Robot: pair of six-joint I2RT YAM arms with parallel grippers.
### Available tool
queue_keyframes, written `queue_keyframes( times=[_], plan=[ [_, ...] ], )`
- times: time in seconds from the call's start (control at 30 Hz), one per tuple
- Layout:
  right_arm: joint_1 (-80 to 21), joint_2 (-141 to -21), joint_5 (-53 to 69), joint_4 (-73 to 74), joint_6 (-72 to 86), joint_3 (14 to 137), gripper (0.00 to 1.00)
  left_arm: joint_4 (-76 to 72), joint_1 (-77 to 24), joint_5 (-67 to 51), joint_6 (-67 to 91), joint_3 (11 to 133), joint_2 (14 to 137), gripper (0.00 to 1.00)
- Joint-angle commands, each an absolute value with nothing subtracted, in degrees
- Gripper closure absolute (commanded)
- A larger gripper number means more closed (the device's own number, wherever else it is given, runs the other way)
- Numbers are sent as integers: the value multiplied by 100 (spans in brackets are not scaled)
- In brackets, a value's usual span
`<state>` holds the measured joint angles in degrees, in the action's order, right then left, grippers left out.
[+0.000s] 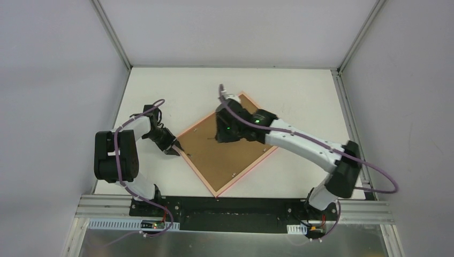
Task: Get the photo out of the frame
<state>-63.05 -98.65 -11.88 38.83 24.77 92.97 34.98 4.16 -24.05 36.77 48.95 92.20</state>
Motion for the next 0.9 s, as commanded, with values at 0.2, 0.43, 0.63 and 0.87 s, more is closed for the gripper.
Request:
queue_keyframes(
  times=[0.2, 0.43, 0.63, 0.87],
  plan=[
    [-4342, -5595, -1231, 4190, 3229, 5801, 100, 4031, 375, -2475, 3647, 4727, 7363, 53],
    [-3407, -4093, -1679, 5624, 3375, 5441, 100, 4250, -611, -2395, 4324, 4509, 6025, 48],
    [-2958, -4487, -1958, 5572, 3028, 5537, 100, 4115, -2322, -1804, 5188, 4645, 5954, 50],
    [-2222, -5602, -1479, 4868, 2687, 6259, 100, 4111, -3177, -1635, 5546, 4899, 5931, 50]
  ],
)
